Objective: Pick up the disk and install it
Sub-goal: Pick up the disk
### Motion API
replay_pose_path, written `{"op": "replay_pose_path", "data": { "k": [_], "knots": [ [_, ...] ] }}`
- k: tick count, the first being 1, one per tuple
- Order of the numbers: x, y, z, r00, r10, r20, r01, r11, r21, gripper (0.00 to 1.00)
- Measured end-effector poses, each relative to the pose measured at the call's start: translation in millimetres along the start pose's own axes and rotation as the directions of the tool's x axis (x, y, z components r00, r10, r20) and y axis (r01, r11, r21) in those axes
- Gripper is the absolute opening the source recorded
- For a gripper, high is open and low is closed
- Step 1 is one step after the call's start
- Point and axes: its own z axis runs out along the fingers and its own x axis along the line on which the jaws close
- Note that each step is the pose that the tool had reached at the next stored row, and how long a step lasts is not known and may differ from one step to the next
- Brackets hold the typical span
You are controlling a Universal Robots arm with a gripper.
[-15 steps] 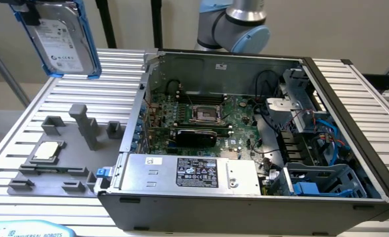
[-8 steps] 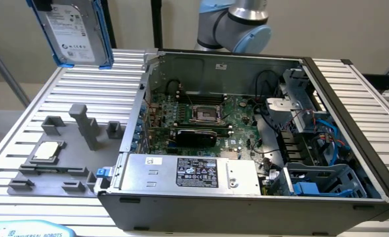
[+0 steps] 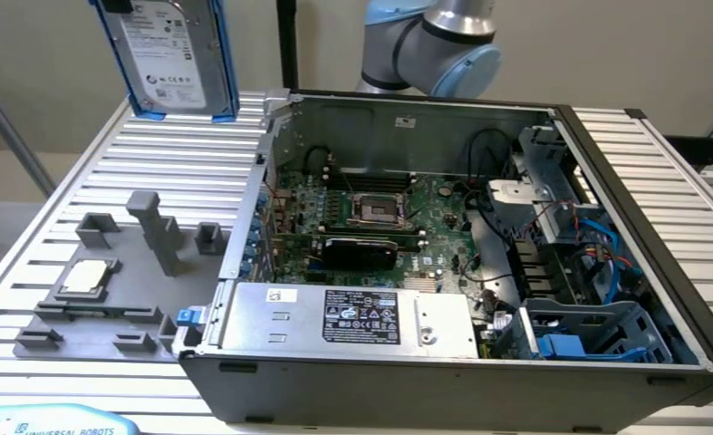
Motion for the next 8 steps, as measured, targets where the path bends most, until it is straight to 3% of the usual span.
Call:
{"op": "replay_pose_path", "data": {
  "k": [8],
  "knots": [
    [3.4,-36.2,-3.3,1.0,0.0,0.0079,0.0,1.0,-0.0003,0.33]
  ]
}}
